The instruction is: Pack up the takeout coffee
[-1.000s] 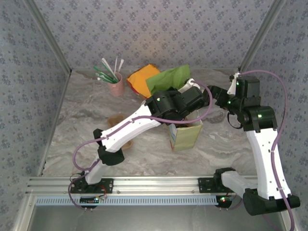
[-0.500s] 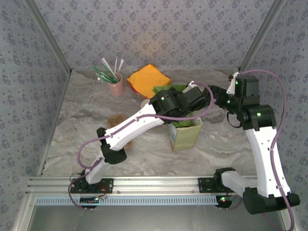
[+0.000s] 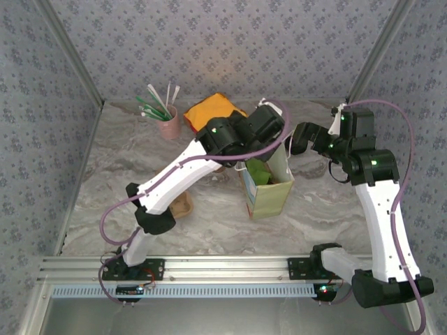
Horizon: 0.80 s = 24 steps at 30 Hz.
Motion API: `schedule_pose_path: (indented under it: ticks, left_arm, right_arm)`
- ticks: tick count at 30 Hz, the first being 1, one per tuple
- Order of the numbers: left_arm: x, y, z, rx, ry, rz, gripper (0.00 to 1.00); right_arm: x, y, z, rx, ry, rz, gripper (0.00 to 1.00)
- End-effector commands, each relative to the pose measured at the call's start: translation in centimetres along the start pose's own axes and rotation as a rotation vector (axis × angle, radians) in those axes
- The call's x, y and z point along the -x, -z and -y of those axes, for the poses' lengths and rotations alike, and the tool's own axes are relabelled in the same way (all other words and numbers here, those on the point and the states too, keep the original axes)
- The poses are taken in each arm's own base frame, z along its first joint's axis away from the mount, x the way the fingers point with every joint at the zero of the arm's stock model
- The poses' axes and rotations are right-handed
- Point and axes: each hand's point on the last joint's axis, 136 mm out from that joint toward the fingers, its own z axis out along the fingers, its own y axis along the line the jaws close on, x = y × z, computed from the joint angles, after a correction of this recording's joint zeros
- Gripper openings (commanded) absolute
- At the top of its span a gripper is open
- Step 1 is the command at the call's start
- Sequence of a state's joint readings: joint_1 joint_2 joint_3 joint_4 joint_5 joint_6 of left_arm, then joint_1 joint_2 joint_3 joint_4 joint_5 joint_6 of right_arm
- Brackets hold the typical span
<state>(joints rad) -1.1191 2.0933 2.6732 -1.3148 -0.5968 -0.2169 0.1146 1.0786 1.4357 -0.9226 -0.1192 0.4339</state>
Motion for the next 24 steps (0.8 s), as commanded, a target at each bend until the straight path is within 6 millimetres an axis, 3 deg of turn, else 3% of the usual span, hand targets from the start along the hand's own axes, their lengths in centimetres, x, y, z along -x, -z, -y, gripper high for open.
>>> schedule_pose_path:
  ticks: [1,7,12,14,20,24]
  left_arm:
    - [1.4,1.9,-4.1,0.014,0.124,0.046,1.00]
    - [-0.1,1.6,-12.4,0.150,0.278,0.017,1.00]
    - [-3.5,1.1,-19.1,0.229,0.457,0.003,1.00]
    - [-6.0,0.6,-22.0,0.270,0.545,0.005,1.00]
    - [-17.6,-0.8,-30.1,0.453,0.798,0.068,1.00]
    - [-25.0,-1.7,-32.9,0.608,0.793,0.072,1.00]
  right_arm:
    - [0.1,-0.4,0.6,-0.016,-0.018,-0.006,1.00]
    - [1.1,-1.5,3.2,-0.095,-0.086,-0.004,1.00]
    - [1.3,-3.2,6.1,-0.179,-0.132,0.005,1.00]
    - [0.9,-4.3,7.8,-0.226,-0.146,0.011,1.00]
    - [-1.6,-9.4,11.3,-0.261,-0.083,0.038,1.00]
    - [-3.9,-12.7,14.5,-0.355,-0.001,0.065,1.00]
